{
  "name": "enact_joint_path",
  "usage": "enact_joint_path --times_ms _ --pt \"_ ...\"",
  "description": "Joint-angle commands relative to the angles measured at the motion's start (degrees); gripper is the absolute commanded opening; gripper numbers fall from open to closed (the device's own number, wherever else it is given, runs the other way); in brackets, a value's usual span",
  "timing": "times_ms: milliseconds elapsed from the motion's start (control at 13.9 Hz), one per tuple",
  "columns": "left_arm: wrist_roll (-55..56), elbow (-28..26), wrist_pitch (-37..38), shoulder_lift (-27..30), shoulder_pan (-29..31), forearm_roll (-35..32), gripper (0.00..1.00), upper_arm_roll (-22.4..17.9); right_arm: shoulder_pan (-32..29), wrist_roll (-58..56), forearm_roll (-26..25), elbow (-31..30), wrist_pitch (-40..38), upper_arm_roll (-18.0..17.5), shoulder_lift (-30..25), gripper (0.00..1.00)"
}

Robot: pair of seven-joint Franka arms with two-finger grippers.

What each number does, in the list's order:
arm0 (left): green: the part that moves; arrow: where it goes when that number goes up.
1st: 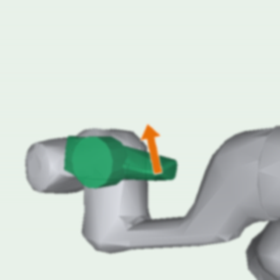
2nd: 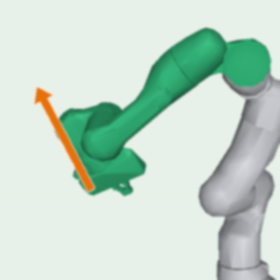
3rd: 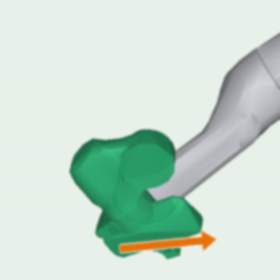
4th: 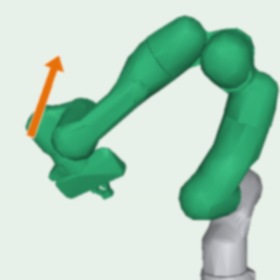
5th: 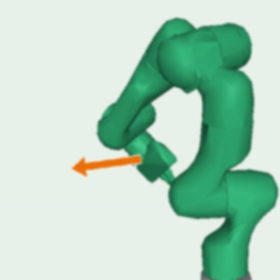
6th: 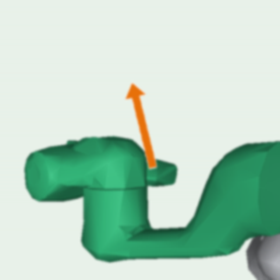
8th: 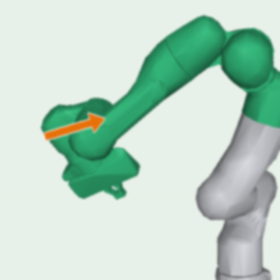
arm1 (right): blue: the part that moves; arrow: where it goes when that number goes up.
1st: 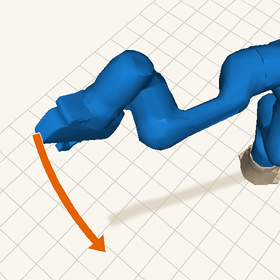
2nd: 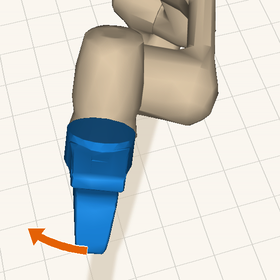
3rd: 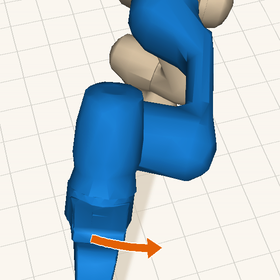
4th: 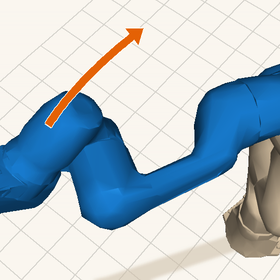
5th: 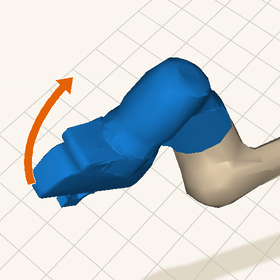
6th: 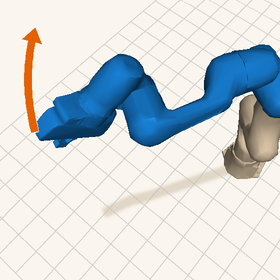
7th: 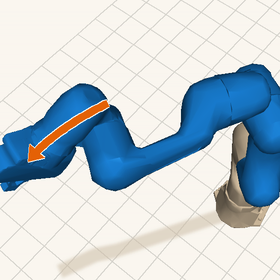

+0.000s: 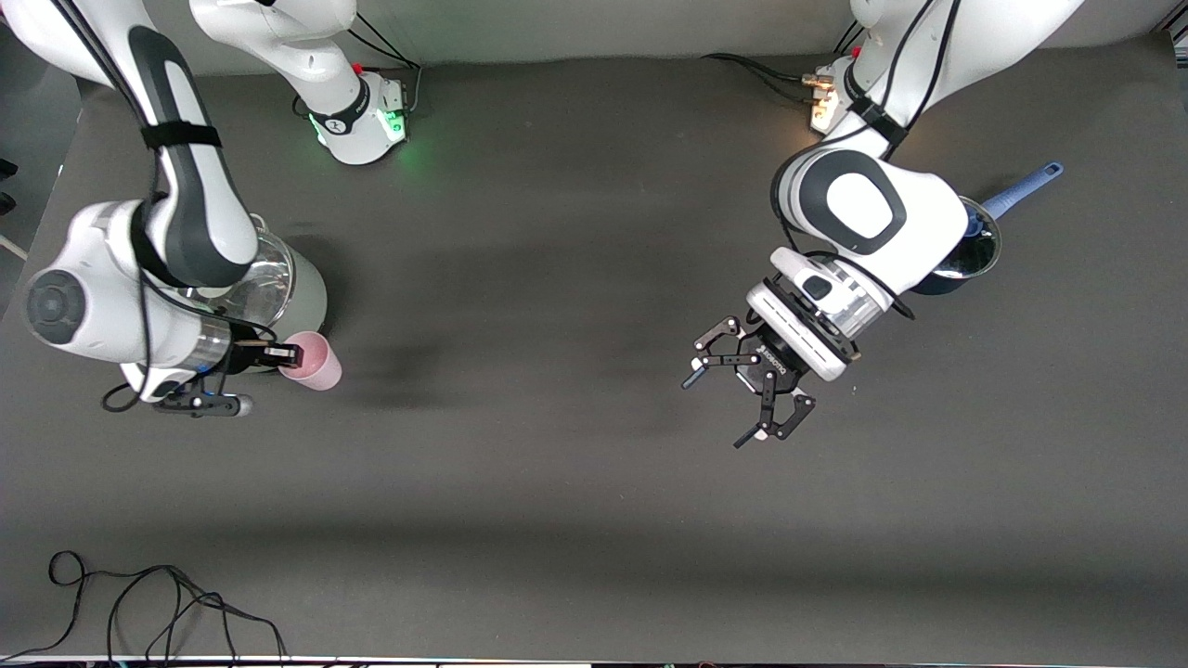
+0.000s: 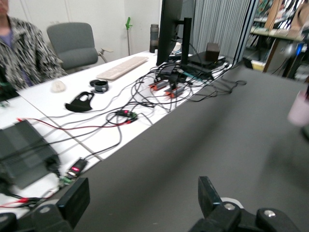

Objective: Transfer pink cup from left to right arm
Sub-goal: 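Open the left gripper while the right gripper pulls the cup away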

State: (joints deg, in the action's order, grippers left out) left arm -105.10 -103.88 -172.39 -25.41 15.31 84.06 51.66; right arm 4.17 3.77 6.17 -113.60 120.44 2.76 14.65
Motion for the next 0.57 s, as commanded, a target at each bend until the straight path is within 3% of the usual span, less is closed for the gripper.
enact_joint_path --times_ms 0,287,430,502 --pt "13.9 -2.7 6.8 2.9 2.9 -9.5 1.00 -0.4 0.3 -1.0 -0.7 -4.5 8.5 0.2 1.8 0.00" --pt "41.0 -2.1 28.6 8.6 3.9 -35.7 1.00 -9.9 0.3 -1.1 -0.5 -5.9 14.2 0.2 5.2 0.00" --pt "49.2 -1.2 37.7 11.5 4.0 -46.7 1.00 -13.2 0.3 -1.0 -0.5 -5.9 14.6 0.2 5.6 0.00" --pt "50.4 -0.2 43.0 12.9 4.0 -51.3 1.00 -15.3 0.3 -1.0 -0.5 -5.8 14.2 0.2 4.9 0.25"
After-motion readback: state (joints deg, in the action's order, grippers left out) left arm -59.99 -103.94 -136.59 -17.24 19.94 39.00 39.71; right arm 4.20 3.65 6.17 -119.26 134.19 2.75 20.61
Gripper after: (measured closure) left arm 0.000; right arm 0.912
